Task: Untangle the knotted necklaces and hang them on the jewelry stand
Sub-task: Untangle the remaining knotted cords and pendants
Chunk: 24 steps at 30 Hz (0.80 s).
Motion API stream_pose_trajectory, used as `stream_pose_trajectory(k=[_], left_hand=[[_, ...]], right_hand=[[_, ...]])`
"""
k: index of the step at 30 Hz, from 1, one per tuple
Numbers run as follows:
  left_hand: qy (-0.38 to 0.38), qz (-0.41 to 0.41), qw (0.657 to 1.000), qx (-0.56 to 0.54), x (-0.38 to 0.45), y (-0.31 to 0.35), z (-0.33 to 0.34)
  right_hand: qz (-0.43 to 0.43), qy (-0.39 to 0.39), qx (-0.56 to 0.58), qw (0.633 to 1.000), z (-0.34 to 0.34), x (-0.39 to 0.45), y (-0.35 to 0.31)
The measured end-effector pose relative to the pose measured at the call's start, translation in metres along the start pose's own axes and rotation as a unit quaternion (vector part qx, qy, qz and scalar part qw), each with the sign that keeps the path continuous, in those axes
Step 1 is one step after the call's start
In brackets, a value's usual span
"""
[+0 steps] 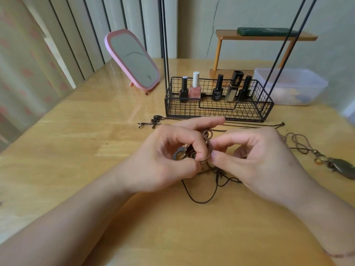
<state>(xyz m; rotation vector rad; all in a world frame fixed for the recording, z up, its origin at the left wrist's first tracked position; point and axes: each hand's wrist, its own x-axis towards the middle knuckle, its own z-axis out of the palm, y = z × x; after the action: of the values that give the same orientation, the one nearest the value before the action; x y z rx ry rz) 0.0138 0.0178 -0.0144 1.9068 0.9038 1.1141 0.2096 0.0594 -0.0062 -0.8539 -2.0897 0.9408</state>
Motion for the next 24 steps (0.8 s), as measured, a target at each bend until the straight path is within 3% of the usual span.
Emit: stream_pose_trajectory(k=[6,12,14,20,24], left_hand=[[-0.042,0.039,0.998,0.007,-0.001,0.004,-0.003],[0.165,0.032,0.984,0.057,0.001,-0.002,-0.004],[0.196,0.026,0.976,0.093,0.002,-0.004,-0.002],[0.172,0.051,0.973,0.147,0.001,-0.001,0.001],[0.163,0.064,0.964,0.2,0.001,0.0,-0.001]], right_hand=[[-0.008,0.001,0.0,1.0,0.004,0.002,0.007],[0.016,0.014,0.087,0.996,0.001,0.007,0.008],[0.017,0.006,0.096,0.995,0.001,0.007,0.01],[0.002,0.038,0.031,0.999,0.006,0.003,0.011],[-0.063,0.075,-0.069,0.993,0.007,0.001,0.013]])
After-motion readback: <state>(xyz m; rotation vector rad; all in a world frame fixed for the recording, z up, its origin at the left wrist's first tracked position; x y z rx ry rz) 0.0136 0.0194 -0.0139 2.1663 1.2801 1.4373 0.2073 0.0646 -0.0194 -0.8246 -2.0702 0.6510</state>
